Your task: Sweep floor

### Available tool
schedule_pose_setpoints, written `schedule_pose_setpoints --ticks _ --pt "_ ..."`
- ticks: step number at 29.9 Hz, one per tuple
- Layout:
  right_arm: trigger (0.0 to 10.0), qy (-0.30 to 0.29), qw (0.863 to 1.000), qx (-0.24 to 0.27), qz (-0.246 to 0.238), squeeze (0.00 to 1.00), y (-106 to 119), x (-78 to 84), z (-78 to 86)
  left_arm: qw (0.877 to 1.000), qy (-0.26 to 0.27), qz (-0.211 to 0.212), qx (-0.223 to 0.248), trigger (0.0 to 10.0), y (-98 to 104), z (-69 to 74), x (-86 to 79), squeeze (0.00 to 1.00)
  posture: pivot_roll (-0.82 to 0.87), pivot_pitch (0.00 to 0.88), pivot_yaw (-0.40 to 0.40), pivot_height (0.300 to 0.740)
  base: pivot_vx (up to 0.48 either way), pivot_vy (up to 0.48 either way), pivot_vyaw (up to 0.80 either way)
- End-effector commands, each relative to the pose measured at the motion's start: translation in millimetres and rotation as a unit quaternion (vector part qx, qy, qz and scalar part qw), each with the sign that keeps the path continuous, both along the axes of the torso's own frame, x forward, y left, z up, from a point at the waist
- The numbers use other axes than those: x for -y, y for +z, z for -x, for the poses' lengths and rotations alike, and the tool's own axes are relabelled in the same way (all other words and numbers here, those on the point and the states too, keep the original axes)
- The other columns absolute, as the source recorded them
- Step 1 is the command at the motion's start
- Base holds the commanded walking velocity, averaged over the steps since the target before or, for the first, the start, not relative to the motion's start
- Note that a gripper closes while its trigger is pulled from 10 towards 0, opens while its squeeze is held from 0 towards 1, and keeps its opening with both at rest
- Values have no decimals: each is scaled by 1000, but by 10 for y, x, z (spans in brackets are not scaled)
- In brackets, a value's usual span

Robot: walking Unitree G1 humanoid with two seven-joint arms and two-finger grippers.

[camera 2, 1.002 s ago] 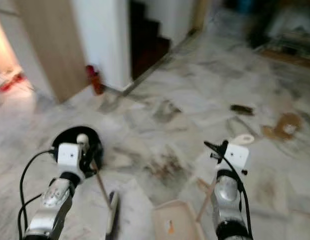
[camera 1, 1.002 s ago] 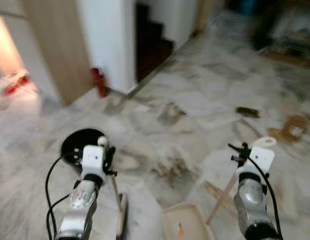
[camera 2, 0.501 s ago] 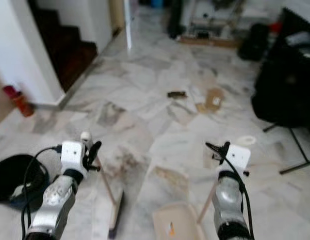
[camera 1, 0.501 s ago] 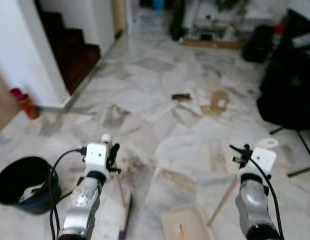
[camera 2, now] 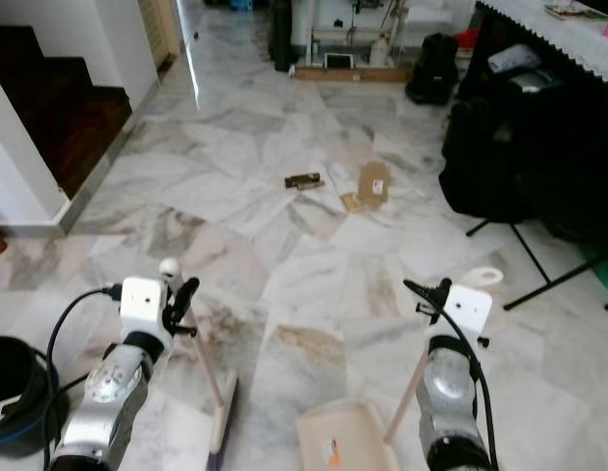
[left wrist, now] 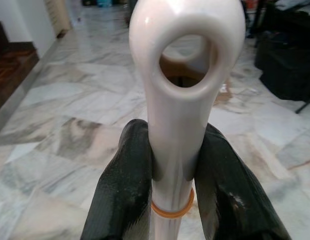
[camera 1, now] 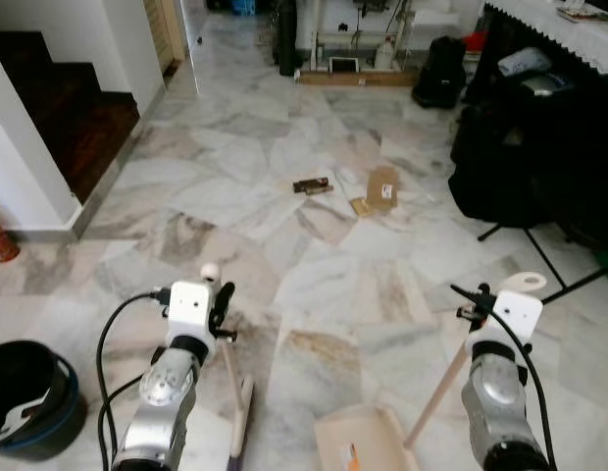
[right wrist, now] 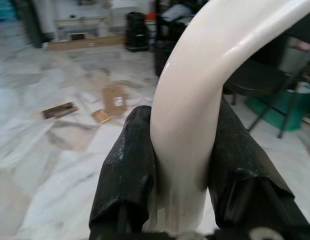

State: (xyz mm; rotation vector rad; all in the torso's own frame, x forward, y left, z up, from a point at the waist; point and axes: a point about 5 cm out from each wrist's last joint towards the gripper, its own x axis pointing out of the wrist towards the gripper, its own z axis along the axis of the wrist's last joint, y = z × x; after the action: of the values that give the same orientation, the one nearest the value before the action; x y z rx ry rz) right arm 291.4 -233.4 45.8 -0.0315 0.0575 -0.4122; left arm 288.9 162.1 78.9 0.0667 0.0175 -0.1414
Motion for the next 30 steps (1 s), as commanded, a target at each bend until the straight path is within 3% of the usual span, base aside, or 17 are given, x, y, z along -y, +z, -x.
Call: schedule_pose_setpoints --ticks 1,30 --pt "10000 6 1000 21 3 0 64 -29 -32 1000 4 -3 14 10000 47 -26 -29 0 -12 0 10 740 334 0 0" --pt "10000 15 1000 14 -5 0 53 -48 -52 1000 12 0 16 10000 50 -44 -29 0 -13 0 0 740 374 0 0"
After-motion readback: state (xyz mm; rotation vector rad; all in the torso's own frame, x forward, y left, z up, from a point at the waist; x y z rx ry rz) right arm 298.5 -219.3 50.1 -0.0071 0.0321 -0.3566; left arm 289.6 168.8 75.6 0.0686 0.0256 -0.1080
